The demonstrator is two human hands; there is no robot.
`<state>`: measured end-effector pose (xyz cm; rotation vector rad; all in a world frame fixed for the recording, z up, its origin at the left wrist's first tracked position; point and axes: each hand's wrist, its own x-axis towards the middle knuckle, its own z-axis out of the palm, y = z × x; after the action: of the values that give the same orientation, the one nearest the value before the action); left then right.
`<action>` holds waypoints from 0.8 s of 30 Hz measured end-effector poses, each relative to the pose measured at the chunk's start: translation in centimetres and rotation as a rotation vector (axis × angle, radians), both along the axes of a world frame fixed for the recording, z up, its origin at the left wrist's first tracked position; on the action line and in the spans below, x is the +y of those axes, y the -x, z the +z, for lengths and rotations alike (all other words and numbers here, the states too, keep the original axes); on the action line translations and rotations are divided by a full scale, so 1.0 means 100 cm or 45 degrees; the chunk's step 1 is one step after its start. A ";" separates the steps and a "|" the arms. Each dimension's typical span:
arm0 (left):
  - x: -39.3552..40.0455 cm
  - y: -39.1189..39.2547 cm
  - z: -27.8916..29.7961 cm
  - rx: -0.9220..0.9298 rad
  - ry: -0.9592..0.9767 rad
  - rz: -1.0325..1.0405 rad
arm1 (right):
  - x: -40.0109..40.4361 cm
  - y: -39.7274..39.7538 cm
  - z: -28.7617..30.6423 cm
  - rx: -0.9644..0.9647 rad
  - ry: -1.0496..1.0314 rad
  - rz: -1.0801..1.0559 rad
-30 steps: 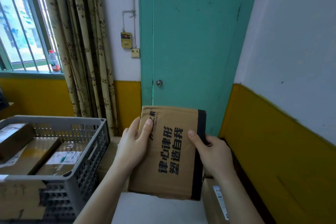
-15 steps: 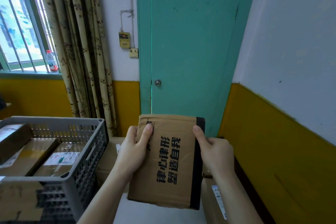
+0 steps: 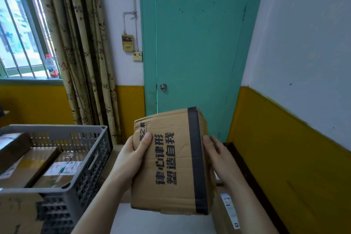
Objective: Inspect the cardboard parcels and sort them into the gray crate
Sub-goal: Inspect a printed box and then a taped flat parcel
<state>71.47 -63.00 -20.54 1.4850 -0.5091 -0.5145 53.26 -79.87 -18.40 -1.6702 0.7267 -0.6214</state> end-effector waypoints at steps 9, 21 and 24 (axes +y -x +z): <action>-0.001 -0.009 -0.006 -0.293 -0.357 0.258 | -0.002 0.003 -0.012 -0.016 0.025 -0.102; -0.011 0.025 0.005 -0.030 -0.348 -0.032 | 0.004 -0.002 -0.019 -0.161 -0.124 -0.086; -0.006 0.028 0.012 -0.075 -0.346 -0.074 | 0.006 0.001 -0.018 -0.186 -0.068 -0.132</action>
<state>68.64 -63.56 -19.30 1.7529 -0.5458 -0.6054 53.21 -79.28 -20.25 -1.5278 0.7211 -0.7820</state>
